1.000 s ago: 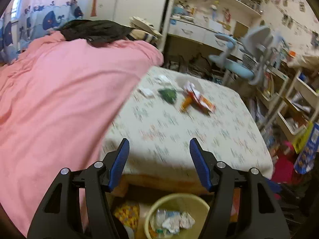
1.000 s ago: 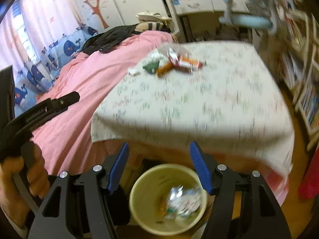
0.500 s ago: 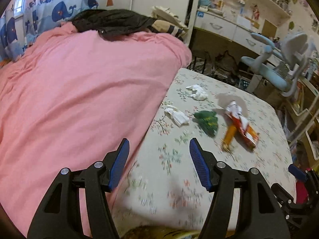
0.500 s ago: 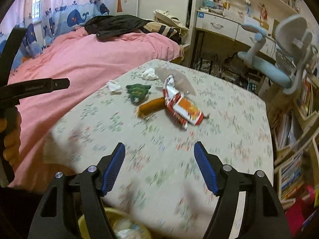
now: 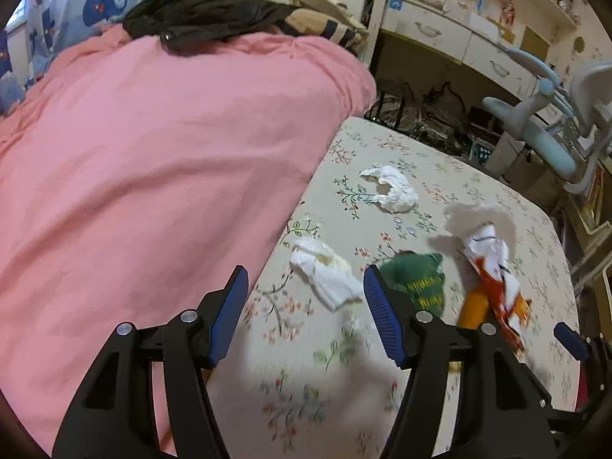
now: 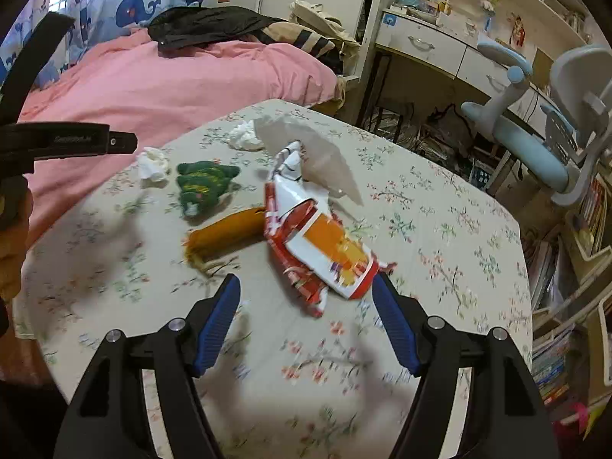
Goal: Collect trash
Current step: 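Grasp the white tissue with the left tool while the right grasps the red chip bag, then carry the red chip bag to the bin and open the right tool while the left holds the tissue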
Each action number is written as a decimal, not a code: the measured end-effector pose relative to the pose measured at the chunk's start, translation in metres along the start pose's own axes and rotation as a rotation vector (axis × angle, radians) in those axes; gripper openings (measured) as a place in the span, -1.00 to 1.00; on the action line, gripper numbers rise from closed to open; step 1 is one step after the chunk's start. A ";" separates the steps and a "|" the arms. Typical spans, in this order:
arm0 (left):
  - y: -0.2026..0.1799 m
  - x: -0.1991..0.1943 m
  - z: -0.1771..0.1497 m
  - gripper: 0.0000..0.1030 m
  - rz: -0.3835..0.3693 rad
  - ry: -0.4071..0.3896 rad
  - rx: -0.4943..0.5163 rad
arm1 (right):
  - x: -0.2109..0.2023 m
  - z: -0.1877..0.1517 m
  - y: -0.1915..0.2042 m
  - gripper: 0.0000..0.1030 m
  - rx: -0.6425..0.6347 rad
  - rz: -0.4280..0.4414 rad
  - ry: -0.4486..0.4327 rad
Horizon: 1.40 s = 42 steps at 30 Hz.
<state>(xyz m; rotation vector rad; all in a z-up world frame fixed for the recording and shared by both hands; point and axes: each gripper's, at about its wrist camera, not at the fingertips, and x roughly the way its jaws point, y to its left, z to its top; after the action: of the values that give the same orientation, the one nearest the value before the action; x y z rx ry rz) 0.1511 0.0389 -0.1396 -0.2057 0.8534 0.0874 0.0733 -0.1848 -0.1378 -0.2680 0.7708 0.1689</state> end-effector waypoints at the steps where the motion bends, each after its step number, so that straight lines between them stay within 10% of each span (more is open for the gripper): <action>1: -0.001 0.007 0.003 0.16 0.005 0.008 -0.006 | 0.005 0.001 -0.002 0.34 -0.003 -0.005 0.001; 7: -0.007 0.034 0.011 0.16 0.024 0.039 0.002 | 0.024 0.003 -0.008 0.21 -0.010 -0.006 0.019; 11: -0.008 0.041 0.012 0.04 0.014 0.052 0.020 | 0.027 0.007 -0.010 -0.38 -0.003 0.017 0.017; 15: -0.010 0.049 0.010 -0.73 -0.041 0.086 0.044 | 0.024 0.010 -0.012 -0.89 0.016 0.064 0.015; 32: -0.003 -0.052 -0.004 -0.83 -0.322 -0.091 0.059 | -0.069 0.012 -0.047 -0.94 0.352 0.331 -0.152; 42: -0.017 -0.111 -0.034 -0.83 -0.312 -0.158 0.174 | -0.118 -0.010 -0.052 -0.94 0.458 0.386 -0.235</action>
<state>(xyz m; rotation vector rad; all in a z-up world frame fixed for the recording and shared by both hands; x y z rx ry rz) 0.0565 0.0158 -0.0752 -0.1642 0.6593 -0.2590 -0.0038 -0.2439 -0.0521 0.3345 0.6010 0.3734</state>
